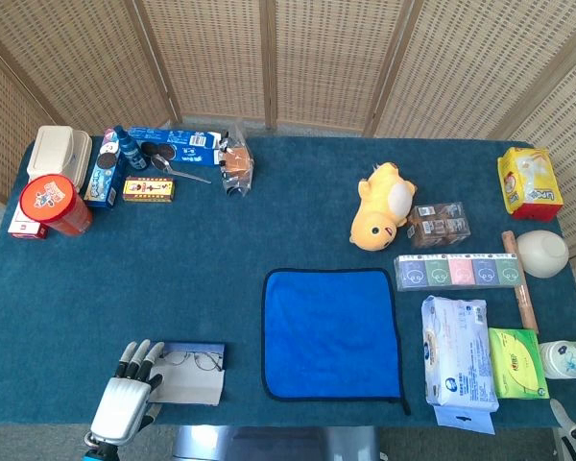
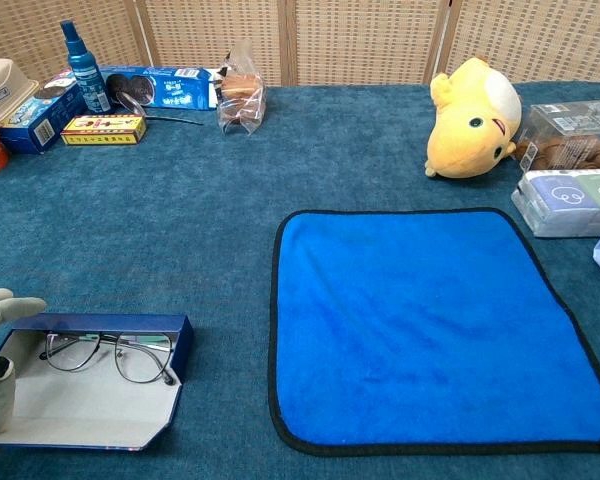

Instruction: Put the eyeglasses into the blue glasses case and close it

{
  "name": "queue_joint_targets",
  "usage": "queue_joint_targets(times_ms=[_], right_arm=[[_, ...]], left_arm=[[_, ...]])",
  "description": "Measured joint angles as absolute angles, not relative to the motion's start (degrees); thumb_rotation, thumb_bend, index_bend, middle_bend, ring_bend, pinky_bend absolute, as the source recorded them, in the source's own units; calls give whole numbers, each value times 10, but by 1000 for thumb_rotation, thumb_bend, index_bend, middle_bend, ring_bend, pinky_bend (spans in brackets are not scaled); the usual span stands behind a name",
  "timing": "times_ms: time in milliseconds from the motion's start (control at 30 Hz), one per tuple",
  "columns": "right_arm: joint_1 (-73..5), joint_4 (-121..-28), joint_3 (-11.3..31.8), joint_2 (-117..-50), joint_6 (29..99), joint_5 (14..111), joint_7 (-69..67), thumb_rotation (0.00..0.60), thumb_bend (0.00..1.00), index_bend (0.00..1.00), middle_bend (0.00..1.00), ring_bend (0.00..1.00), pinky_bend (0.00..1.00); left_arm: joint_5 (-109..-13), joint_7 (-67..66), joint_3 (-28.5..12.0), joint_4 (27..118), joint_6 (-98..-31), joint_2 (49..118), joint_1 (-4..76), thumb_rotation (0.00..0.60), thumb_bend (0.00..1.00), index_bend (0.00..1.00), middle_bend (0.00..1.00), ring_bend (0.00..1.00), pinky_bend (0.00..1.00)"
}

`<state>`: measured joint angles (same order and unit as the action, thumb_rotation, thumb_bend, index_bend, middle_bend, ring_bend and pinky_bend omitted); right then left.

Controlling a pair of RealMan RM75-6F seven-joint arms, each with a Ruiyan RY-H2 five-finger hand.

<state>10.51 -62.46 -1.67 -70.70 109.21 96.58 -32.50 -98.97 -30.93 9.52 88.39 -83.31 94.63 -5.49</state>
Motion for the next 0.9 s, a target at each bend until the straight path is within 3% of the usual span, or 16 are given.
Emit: queue_joint_targets(times_ms=[700, 900], right_arm=[[107, -624, -14, -707, 1091, 963, -329, 565, 278, 71, 207, 184, 206], [110, -623, -12, -706, 1094, 961, -331, 569, 279, 71, 207, 184, 205]], left_arm=[[-960, -263, 44, 922, -838, 942, -26, 600, 381, 591, 115, 0, 40], [-944, -256, 21, 915, -831, 956, -11, 600, 378, 464, 77, 0, 45]])
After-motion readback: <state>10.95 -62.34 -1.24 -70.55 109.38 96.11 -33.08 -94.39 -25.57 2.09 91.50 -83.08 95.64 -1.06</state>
